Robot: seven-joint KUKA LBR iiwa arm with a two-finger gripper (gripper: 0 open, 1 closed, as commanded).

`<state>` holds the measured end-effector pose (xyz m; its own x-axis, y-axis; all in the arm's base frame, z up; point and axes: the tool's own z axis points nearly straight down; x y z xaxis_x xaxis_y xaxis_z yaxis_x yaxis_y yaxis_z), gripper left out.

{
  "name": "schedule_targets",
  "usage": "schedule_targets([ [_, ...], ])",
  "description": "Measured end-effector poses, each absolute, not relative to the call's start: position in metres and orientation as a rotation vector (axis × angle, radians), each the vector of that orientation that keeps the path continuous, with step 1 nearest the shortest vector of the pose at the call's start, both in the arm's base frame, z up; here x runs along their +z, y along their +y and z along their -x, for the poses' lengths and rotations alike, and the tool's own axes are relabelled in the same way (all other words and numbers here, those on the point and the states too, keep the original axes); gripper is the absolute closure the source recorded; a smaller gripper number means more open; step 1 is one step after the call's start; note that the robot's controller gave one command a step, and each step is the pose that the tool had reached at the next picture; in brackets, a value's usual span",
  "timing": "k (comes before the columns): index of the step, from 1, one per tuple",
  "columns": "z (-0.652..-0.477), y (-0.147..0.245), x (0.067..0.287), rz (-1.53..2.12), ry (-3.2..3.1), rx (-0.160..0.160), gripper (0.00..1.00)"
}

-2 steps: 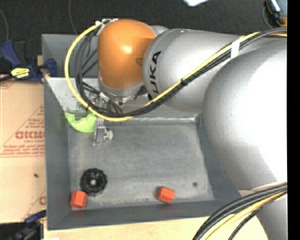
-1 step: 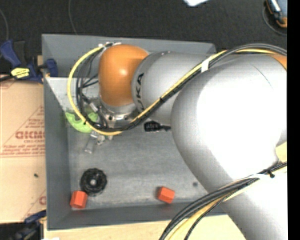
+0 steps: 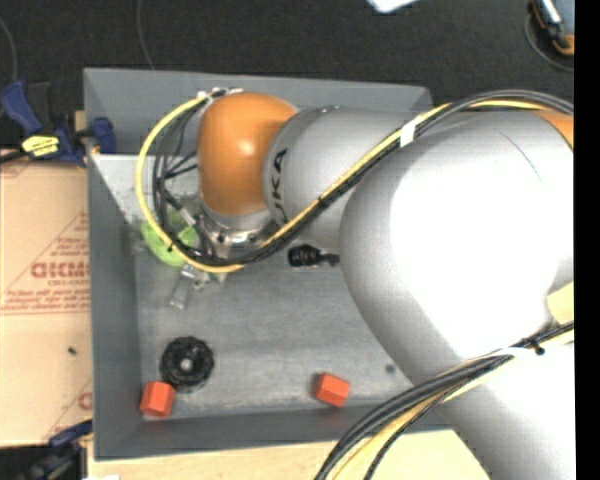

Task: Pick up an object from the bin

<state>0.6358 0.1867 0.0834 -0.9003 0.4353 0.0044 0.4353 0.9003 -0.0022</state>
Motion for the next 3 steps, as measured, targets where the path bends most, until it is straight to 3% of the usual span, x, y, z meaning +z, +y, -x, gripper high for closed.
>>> schedule_targets([
  [1,-0.614,0.157,0.078,0.203,-3.135,-0.003,1.00],
  [2,-0.614,0.157,0.078,0.206,-3.135,-0.003,1.00],
  [3,-0.634,0.157,0.165,0.245,-3.143,-0.009,1.00],
])
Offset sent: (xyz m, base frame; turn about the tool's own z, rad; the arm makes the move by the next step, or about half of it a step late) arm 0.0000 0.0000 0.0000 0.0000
